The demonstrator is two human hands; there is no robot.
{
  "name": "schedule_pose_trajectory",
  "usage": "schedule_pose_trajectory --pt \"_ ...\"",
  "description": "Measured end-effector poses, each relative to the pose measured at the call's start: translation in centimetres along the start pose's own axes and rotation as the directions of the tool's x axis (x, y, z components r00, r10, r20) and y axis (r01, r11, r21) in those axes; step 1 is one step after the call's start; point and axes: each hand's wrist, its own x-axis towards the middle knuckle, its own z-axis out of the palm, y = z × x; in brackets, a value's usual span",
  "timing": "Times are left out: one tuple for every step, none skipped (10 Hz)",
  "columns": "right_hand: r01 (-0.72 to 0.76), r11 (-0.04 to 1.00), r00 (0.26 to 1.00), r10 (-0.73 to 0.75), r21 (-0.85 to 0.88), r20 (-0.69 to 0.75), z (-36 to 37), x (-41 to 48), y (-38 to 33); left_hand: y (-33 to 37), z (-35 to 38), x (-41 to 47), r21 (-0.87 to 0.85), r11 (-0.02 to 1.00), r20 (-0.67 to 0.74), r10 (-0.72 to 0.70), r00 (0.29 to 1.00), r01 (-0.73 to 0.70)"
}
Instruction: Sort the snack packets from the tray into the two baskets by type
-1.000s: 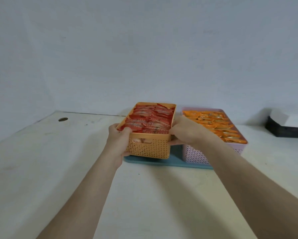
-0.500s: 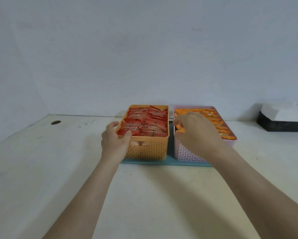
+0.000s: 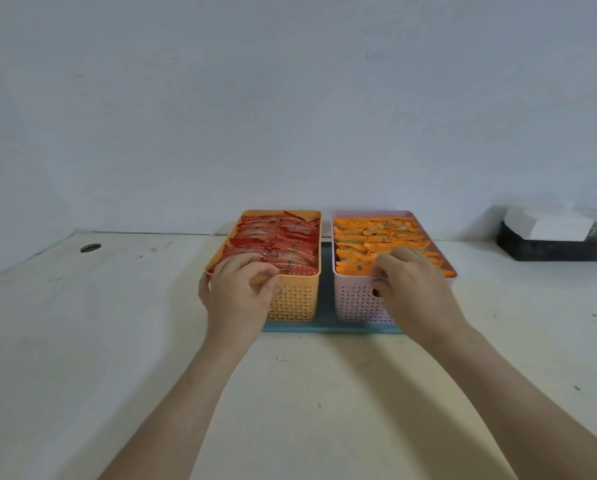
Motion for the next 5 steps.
schedule_pose_trajectory --pt "-0.008 1.0 1.0 0.008 0.009 -0.03 0.2 0.1 0.9 0.2 0.4 -0.2 -0.017 1.0 -0.012 0.013 1.0 -0.013" --pt "0.022 0.999 0.999 -0.021 0.03 -0.035 0.5 0.0 1.6 0.3 0.8 -0.3 -0.041 0.999 -0.002 0.017 1.0 -0.017" --pt "0.037 0.997 0.999 -0.035 0.069 -0.037 0.2 0.1 1.9 0.4 0.6 -0.2 -0.031 1.0 -0.012 -0.002 1.0 0.001" --pt "0.049 0.993 0.999 -0.051 0.103 0.011 0.2 0.2 2.3 0.9 0.4 -0.3 0.019 0.999 0.023 -0.039 0.999 0.039" --pt "0.03 0.979 1.0 -0.03 0.201 -0.002 -0.4 -0.1 3.1 1.9 -0.7 0.1 0.075 0.996 0.002 -0.044 0.999 0.044"
